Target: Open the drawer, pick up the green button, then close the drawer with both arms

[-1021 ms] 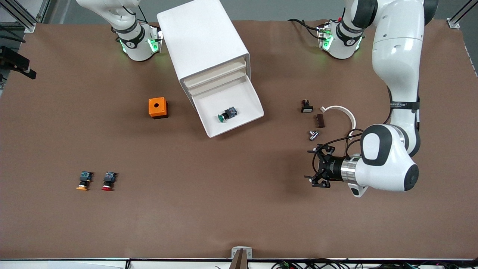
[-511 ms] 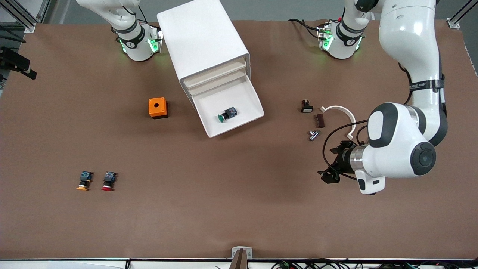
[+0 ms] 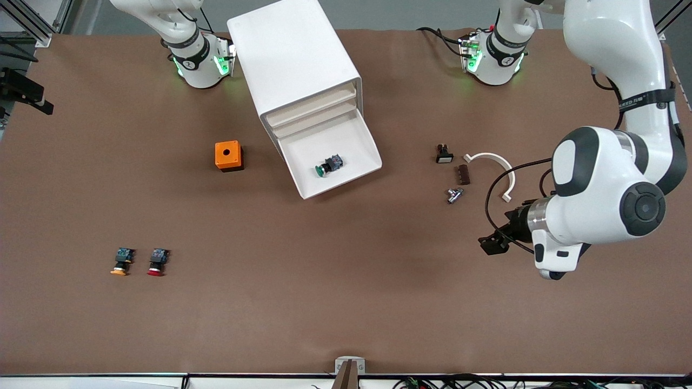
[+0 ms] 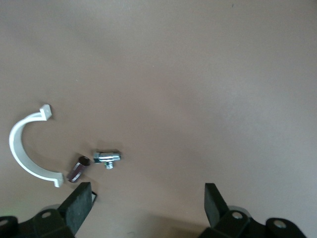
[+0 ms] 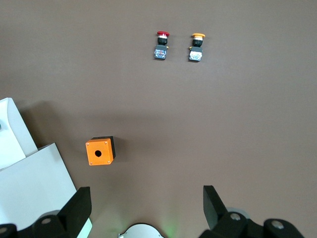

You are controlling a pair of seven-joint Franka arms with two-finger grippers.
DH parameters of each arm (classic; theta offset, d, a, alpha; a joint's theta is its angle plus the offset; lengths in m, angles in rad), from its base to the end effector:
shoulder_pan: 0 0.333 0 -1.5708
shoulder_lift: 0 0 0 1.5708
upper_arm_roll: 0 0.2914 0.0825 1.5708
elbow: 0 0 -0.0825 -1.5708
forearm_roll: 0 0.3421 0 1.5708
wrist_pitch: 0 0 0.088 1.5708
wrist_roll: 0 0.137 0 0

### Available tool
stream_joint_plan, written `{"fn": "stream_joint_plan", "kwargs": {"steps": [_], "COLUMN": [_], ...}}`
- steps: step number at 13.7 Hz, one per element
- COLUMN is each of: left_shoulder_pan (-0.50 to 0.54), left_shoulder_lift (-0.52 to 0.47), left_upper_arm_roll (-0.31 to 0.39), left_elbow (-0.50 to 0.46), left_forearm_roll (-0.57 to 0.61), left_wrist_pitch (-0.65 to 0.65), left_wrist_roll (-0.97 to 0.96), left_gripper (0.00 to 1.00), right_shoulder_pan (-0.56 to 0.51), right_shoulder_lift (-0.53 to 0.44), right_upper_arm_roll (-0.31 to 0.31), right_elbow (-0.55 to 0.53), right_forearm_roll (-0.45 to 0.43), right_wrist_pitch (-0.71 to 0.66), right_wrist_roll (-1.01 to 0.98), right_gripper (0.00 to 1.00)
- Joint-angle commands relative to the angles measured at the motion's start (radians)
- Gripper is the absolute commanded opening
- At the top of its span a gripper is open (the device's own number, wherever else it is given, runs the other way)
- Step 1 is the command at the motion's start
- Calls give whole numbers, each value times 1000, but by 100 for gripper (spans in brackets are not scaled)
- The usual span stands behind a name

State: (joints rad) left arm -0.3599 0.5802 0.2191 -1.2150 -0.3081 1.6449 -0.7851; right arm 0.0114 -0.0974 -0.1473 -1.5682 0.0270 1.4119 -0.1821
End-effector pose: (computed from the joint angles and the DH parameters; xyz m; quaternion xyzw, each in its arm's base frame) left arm 0.6295 -0.1597 0.3951 0.9395 0.3227 -0.1026 0.0511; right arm 0.4618 -0.0627 0.6049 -0.9990 -0.0254 0.0263 0.0250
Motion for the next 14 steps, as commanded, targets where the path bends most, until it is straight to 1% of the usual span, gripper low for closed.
{"fn": "stream_joint_plan", "kwargs": {"steps": [1,4,7,14], "left_shoulder_pan": [-2,-11,-13,-14], "left_shoulder_lift": [-57,-72,-72,-74], "left_upper_arm_roll": [6,3,2,0], "left_elbow": [-31,-32,-32,-32], "left_forearm_roll": [73,113,118,118], "left_wrist_pitch": [-19,-19,-19,-19], "left_wrist_roll": [111,151,188,190], "left_gripper": [100,100,100,100], "right_shoulder_pan": [4,4,4,4], "right_shoulder_lift": [-27,-27,-27,-27], "right_upper_arm_roll": [2,2,2,2], "right_elbow": [-23,-23,-23,-23], "right_forearm_roll": [-12,-12,-12,-12], "right_wrist_pitch": [1,2,2,2], "right_wrist_roll": [-7,-7,-7,-7], "right_gripper": [100,100,100,100]}}
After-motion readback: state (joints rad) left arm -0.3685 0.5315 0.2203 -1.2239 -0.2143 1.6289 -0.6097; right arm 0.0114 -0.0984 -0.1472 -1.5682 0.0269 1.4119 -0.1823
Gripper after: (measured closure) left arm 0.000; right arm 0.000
